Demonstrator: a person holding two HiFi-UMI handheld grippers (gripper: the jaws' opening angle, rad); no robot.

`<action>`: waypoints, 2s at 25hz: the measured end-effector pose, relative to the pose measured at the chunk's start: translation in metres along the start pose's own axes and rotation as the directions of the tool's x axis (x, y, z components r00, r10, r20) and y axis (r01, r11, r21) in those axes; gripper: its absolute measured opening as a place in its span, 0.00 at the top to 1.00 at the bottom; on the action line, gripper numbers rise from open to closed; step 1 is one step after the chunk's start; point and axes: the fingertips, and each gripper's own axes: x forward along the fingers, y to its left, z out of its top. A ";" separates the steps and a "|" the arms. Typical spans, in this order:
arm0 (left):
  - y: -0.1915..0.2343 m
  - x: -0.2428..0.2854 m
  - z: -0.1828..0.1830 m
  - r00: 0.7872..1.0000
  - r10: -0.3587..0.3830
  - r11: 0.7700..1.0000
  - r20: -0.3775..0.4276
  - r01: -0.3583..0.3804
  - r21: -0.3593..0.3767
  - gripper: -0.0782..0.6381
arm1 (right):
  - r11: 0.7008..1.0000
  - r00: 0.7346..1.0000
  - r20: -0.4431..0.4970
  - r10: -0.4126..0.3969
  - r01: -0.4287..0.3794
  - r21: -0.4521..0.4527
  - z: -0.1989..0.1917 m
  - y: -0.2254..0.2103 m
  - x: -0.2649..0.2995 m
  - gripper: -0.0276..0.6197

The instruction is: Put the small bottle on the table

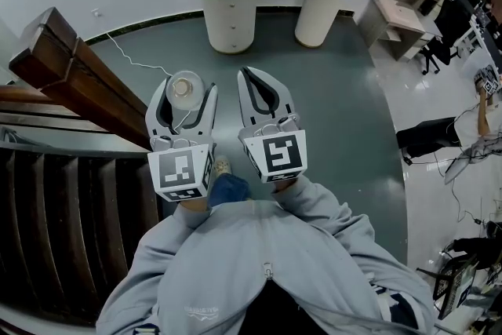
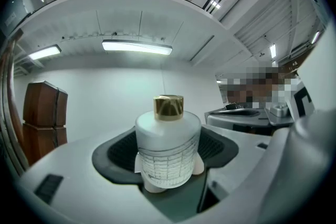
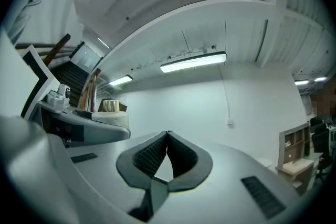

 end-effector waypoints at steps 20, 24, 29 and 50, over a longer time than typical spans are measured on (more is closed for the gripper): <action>0.105 0.177 -0.022 0.997 -0.072 0.997 0.009 0.072 -0.004 0.43 | 0.998 0.997 -0.020 -0.069 0.068 -0.016 -0.051 -0.045 0.187 0.92; 0.121 0.209 -0.029 0.995 -0.101 0.995 0.012 0.101 -0.003 0.43 | 0.995 0.995 -0.024 -0.095 0.095 -0.011 -0.064 -0.055 0.220 0.92; 0.135 0.235 -0.041 0.992 -0.130 0.992 0.007 0.130 -0.003 0.43 | 0.993 0.993 -0.029 -0.119 0.118 -0.006 -0.075 -0.057 0.249 0.92; 0.176 0.318 -0.064 0.993 -0.120 0.992 -0.007 0.119 -0.047 0.43 | 0.995 0.993 -0.065 -0.099 0.099 -0.004 -0.101 -0.085 0.340 0.92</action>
